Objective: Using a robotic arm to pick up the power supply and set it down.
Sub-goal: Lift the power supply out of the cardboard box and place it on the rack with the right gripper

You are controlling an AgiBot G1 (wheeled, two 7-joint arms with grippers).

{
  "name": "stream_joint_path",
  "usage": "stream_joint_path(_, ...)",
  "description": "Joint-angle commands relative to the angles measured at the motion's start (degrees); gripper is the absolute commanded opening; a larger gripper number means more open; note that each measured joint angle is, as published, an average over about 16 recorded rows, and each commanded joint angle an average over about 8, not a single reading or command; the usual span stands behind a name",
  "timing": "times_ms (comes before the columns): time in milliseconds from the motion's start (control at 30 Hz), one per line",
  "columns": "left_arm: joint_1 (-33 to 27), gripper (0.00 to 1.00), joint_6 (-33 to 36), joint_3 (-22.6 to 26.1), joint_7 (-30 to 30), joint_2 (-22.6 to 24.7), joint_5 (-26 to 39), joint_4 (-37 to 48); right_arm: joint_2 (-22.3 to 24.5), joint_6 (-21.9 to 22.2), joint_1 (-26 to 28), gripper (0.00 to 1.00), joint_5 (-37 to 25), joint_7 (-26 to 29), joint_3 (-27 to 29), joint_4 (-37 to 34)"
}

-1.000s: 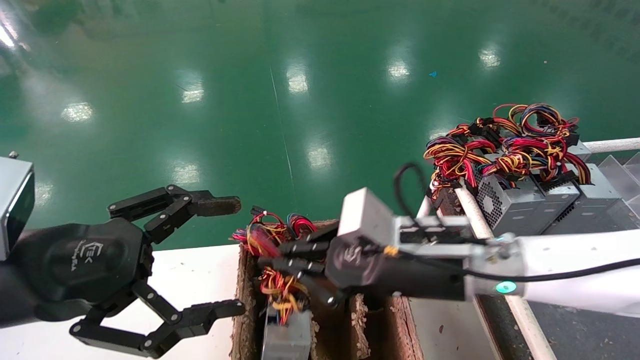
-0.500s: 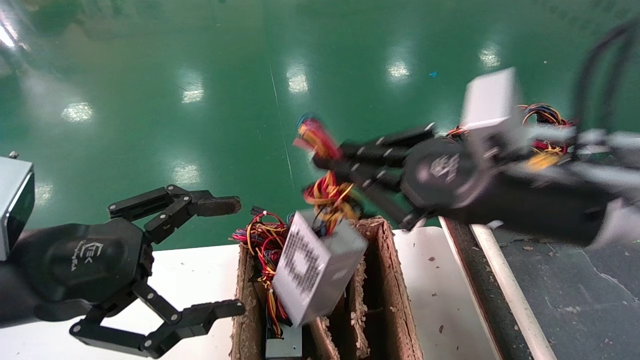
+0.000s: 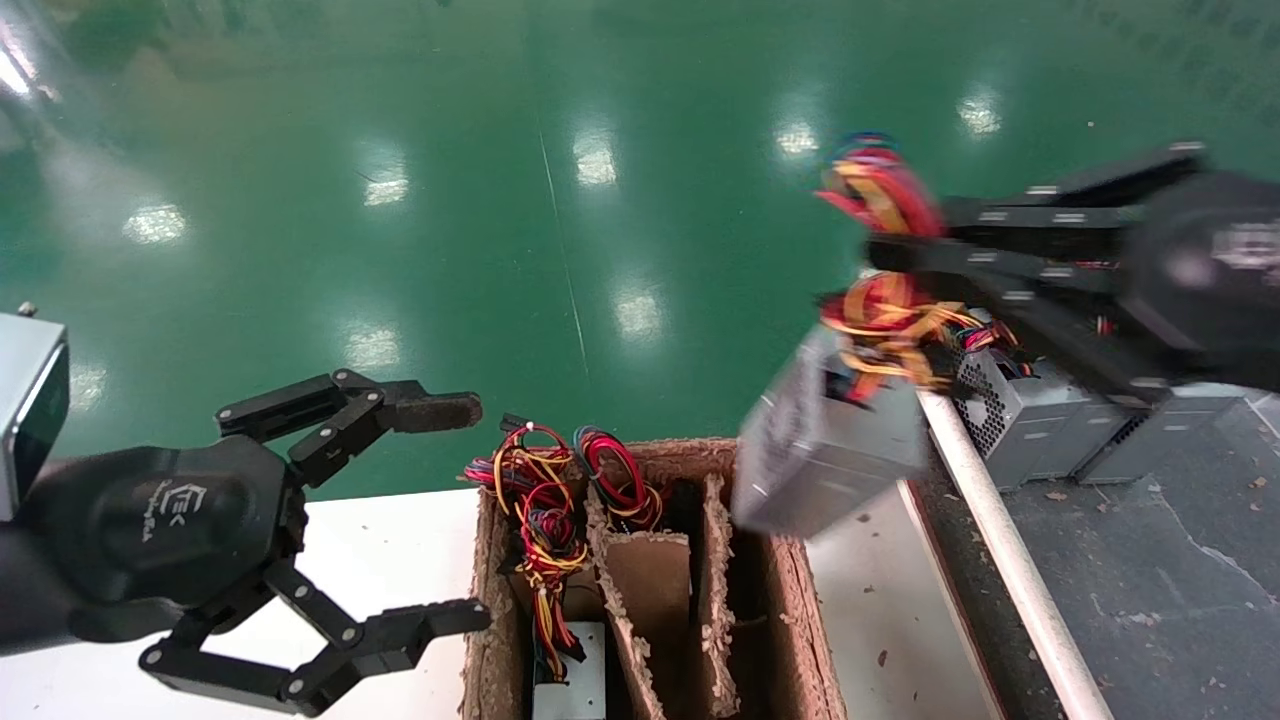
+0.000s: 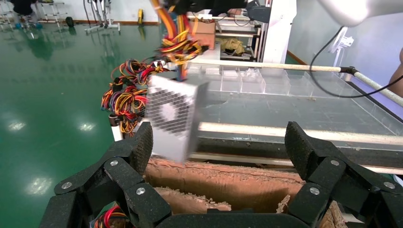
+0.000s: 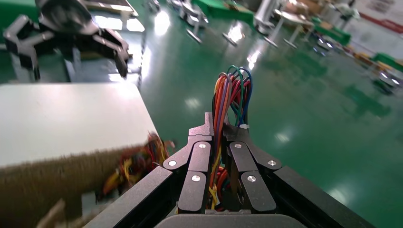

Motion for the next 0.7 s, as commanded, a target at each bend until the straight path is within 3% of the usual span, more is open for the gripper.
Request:
stream_joint_path(33,0.0,1.0,0.0,0.0,0.0,0.0,0.0,0.0,3.0,-0.87,-0.34,0.0,0.59,0.4,1.09,0.08)
stream_joint_path(367,0.0,1.0,0.0,0.0,0.0,0.0,0.0,0.0,15.49,0.03,-10.58,0.0,3.63,-0.19,6.43,-1.09)
stream_joint_path(700,0.0,1.0,0.0,0.01,0.0,0.0,0.0,0.0,22.3,1.36,-22.29,0.0,5.91,-5.39,10.58,-8.86)
